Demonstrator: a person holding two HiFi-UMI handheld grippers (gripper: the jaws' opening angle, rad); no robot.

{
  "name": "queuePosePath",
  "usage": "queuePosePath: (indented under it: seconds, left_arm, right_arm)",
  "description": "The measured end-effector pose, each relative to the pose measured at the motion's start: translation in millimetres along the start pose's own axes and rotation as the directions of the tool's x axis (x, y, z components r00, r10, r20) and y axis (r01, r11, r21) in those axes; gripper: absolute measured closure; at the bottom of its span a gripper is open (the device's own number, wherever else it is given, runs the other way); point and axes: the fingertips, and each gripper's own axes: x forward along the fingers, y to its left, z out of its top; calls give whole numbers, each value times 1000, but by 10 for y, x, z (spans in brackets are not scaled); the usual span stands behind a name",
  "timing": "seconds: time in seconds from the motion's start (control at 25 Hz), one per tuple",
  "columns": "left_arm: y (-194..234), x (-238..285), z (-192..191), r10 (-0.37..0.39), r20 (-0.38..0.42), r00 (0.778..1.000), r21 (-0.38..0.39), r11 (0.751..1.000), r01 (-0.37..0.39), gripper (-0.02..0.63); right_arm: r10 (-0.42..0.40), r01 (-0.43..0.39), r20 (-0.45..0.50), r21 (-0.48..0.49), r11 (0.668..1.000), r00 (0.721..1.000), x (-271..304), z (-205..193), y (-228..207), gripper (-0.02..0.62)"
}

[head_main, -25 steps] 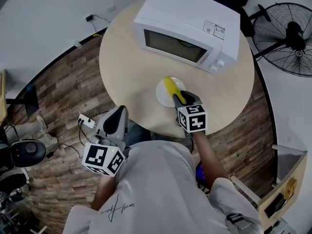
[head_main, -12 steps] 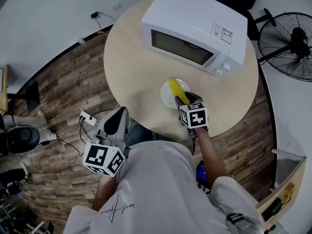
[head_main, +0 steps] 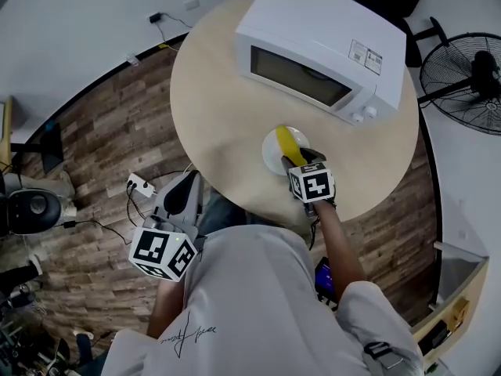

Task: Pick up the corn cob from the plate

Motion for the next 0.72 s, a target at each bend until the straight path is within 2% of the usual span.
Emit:
queuePosePath:
  seconds: [0.44,0.72]
  left_arm:
    - [102,19,-10,2,-18,1000,-8,1000,-2,615]
    - [187,42,-19,11,-28,1000,-17,1000,-12,615]
  right_arm:
    - [-18,16,-66,-27,1000,998,159,-43,-42,313]
    - [-41,37,-89,-44,998,995,271,-59,-73,305]
